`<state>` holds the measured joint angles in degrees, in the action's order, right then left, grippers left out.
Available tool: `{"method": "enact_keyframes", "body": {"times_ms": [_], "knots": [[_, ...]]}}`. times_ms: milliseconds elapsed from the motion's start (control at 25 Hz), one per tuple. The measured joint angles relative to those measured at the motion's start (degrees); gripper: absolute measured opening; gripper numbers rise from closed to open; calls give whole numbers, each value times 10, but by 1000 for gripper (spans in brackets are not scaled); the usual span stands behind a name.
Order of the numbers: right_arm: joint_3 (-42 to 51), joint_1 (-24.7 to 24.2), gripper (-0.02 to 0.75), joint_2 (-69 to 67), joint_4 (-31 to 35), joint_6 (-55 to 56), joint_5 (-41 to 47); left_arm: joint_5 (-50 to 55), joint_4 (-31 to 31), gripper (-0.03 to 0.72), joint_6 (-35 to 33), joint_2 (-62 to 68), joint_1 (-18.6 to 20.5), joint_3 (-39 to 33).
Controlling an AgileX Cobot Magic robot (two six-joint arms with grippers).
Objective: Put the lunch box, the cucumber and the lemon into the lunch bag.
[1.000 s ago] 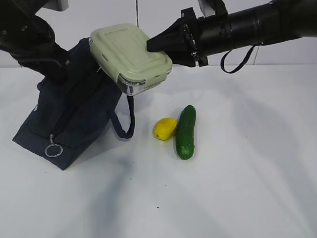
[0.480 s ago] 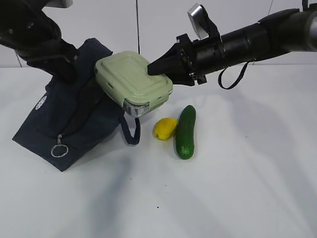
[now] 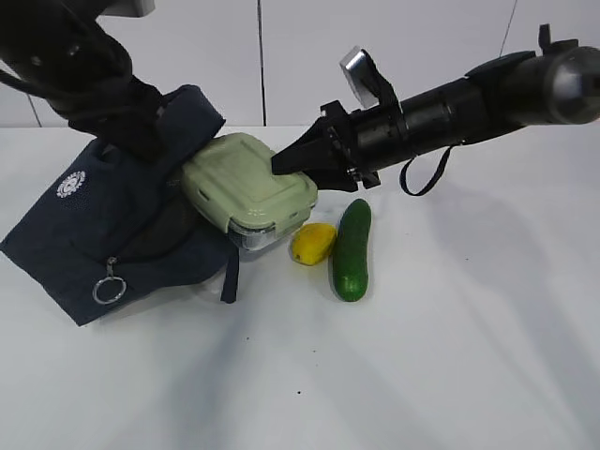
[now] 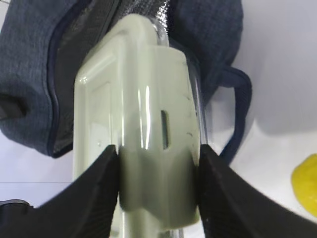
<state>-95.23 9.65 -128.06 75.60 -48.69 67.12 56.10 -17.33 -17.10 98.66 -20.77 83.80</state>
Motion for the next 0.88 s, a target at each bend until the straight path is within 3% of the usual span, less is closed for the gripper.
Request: {"method": "enact_keyframes", "body": {"times_ms": [880], "knots": [[-60,47,354,-71,74,-39,-7,14,-59,15,-3,22,-25,0]]}}
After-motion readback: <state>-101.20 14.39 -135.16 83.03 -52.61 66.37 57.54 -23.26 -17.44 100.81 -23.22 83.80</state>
